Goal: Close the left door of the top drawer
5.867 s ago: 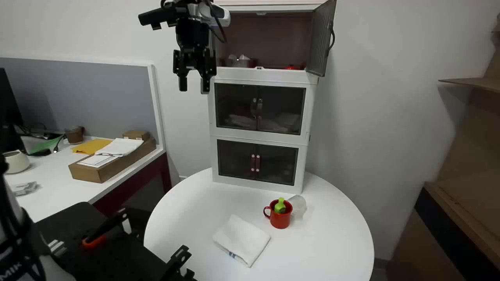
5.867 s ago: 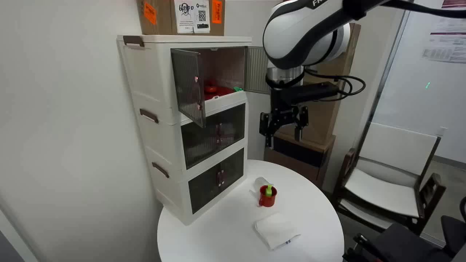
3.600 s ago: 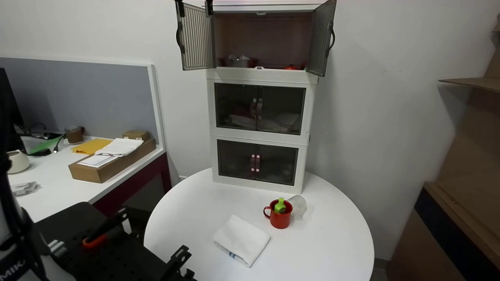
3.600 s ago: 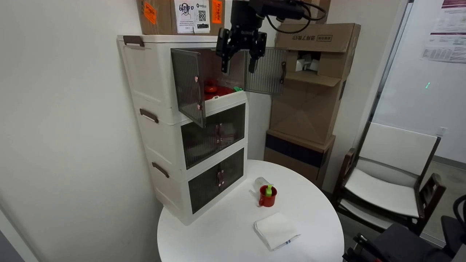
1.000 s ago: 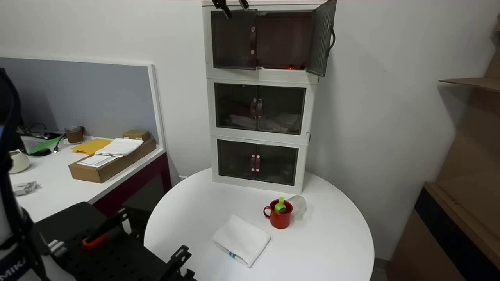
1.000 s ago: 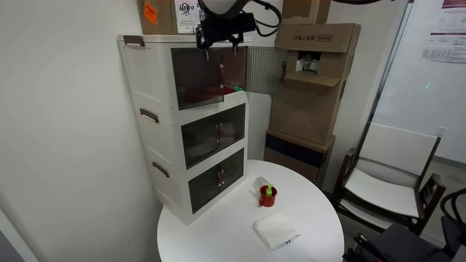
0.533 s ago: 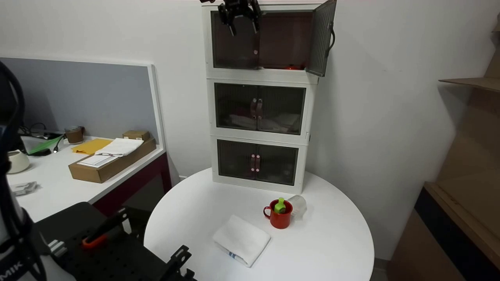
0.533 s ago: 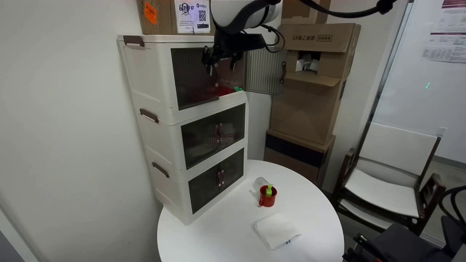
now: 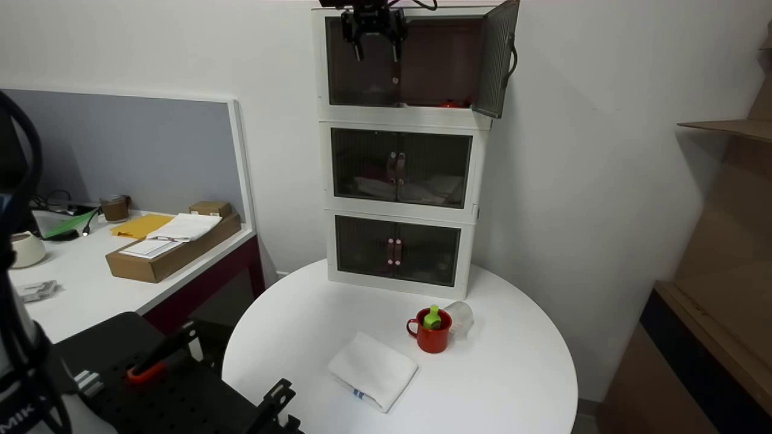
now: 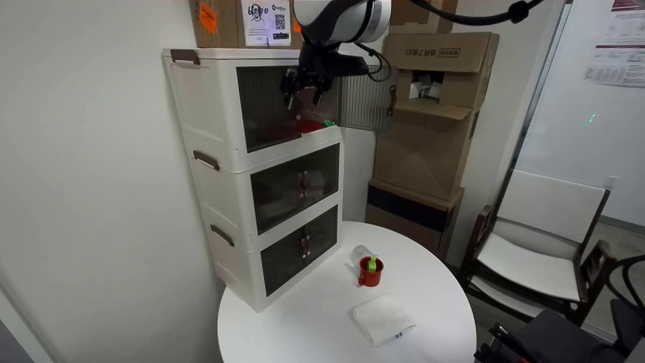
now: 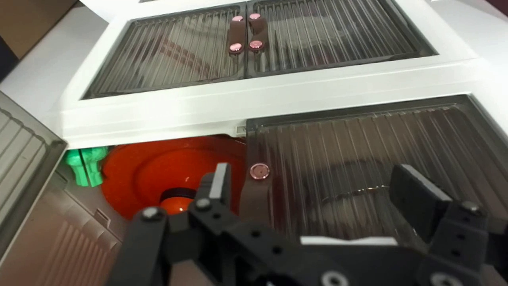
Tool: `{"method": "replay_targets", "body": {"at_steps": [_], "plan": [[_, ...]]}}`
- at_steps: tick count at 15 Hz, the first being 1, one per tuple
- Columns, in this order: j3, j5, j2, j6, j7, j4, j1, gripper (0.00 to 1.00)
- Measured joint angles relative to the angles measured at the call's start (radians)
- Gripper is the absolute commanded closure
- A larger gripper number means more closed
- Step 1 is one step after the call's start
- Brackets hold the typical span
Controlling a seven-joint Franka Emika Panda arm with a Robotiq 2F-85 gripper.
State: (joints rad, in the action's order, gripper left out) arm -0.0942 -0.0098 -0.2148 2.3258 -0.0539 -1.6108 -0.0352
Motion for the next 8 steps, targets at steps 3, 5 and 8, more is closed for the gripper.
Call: {"method": "replay_targets", "body": {"at_steps": [3, 5, 8], "plan": [[0.004, 0.024, 0.007, -0.031, 0.0, -0.003, 0.002, 0.0], [0.024, 0.016, 0.036, -0.05, 0.018, -0.028, 0.003, 0.0], [0.081, -0.033, 0.137, -0.039, 0.108, -0.139, 0.019, 0.0]]}}
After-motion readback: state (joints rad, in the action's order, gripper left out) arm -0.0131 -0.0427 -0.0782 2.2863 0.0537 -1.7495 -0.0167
